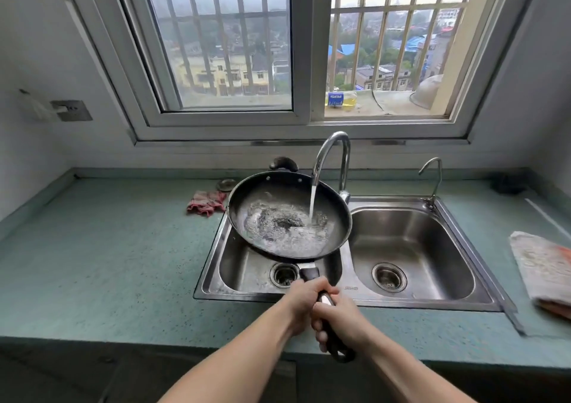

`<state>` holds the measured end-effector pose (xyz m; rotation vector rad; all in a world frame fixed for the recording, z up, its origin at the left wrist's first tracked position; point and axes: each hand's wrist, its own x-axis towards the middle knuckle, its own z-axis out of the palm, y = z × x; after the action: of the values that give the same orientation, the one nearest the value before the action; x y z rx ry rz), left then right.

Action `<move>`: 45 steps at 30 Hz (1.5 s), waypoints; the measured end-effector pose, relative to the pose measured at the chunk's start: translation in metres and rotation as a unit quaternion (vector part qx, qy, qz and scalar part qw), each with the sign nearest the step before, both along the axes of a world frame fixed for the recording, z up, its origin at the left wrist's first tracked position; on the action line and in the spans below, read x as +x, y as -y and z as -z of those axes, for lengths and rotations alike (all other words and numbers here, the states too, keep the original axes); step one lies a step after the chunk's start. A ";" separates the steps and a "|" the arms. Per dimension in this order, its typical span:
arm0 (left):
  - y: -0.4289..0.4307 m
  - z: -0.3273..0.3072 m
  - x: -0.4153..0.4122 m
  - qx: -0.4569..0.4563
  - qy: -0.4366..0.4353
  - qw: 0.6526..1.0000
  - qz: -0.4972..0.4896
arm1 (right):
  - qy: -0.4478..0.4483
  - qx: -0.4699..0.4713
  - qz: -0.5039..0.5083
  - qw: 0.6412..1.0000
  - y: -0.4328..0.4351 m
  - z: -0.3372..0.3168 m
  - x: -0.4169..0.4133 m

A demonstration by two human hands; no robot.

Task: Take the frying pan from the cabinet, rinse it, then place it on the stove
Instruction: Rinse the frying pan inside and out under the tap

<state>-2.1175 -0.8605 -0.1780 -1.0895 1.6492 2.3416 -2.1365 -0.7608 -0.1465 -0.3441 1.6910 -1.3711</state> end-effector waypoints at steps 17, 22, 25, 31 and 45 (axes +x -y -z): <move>0.001 -0.031 0.000 0.108 0.019 0.994 0.028 | 0.036 0.099 -0.065 0.992 0.010 -0.056 -0.022; -0.009 -0.030 -0.013 0.156 -0.023 0.987 0.040 | -0.102 0.149 -0.068 0.981 -0.005 -0.052 -0.025; -0.012 -0.025 -0.018 0.143 -0.031 0.988 0.054 | -0.123 0.123 -0.056 0.983 -0.013 -0.041 -0.023; -0.003 -0.007 -0.007 0.074 -0.061 0.991 0.091 | -0.086 0.039 -0.038 0.995 -0.020 -0.009 -0.015; 0.031 -0.041 0.004 -0.222 0.092 0.970 0.037 | 0.416 -0.161 0.042 0.894 0.010 -0.006 -0.016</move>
<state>-2.1135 -0.8915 -0.1370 -1.2403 2.1510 1.8033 -2.1522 -0.7710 -0.1402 0.1418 0.7756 -1.5562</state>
